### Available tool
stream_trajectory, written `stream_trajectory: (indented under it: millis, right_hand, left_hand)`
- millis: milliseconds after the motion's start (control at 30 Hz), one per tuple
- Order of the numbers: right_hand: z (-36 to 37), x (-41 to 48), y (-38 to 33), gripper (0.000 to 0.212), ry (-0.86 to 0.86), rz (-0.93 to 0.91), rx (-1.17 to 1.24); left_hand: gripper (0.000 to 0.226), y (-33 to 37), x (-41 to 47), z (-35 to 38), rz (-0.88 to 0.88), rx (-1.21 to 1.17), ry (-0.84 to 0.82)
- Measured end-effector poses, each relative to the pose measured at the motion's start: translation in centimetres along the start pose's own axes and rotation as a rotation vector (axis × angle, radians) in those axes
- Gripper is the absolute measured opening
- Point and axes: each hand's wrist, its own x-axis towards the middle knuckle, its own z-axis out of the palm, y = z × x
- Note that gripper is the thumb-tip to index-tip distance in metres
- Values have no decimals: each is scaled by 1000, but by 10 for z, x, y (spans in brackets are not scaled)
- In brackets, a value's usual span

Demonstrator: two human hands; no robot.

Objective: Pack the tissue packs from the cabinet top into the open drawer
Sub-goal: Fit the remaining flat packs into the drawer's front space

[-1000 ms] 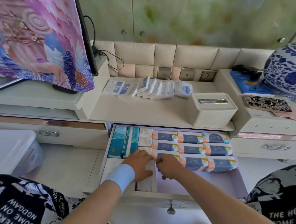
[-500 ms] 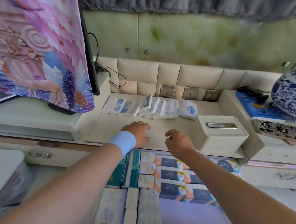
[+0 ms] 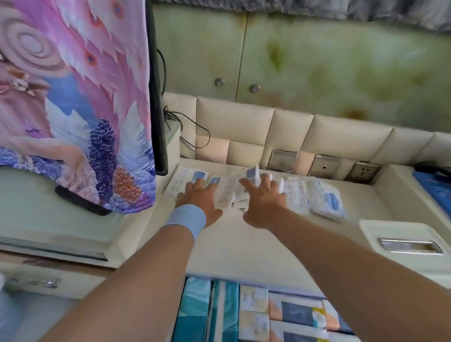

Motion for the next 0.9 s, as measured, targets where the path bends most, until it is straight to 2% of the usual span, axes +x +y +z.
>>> stream_trajectory:
  millis: [100, 167, 233, 367, 533, 900]
  right_hand:
    - [11, 28, 1, 99, -146, -7, -150]
    - [22, 37, 4, 96, -172, 16, -101]
    - [33, 39, 7, 87, -97, -1, -81]
    - [43, 35, 15, 72, 11, -58, -19]
    - [35, 15, 26, 70, -14, -126, 8]
    - [39, -99, 64, 65, -47, -188, 120]
  left_hand:
    - [92, -8, 17, 5, -51, -4, -55]
    - [105, -11, 27, 8, -73, -22, -101]
    - [111, -14, 36, 10, -86, -42, -177]
    - [100, -16, 45, 15, -43, 69, -286]
    - [88, -10, 29, 12, 43, 145, -266]
    - [86, 25, -82, 26, 109, 94, -321]
